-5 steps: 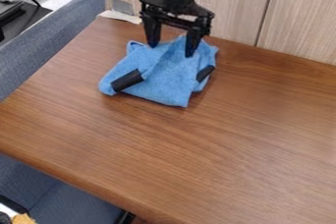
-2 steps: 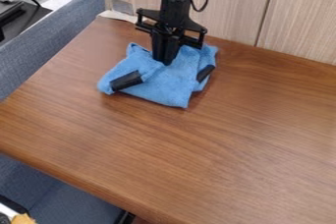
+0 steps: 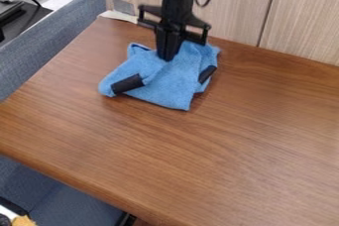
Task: Unfold the cloth from top to bottom
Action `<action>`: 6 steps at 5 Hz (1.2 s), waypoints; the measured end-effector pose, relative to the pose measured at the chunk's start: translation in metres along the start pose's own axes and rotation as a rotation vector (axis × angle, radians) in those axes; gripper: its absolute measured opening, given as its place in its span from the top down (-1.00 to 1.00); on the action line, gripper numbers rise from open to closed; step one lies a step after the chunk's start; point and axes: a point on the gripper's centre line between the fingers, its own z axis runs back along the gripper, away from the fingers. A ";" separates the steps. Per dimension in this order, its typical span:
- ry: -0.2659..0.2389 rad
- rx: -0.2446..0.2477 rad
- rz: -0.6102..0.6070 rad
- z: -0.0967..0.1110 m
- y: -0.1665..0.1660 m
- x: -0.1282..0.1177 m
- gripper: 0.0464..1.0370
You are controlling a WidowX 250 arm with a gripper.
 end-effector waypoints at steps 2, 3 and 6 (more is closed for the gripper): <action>-0.086 -0.048 -0.004 0.040 -0.002 -0.029 0.99; -0.061 -0.085 -0.065 0.032 -0.015 -0.045 0.99; 0.077 -0.146 -0.322 -0.018 -0.056 -0.121 0.99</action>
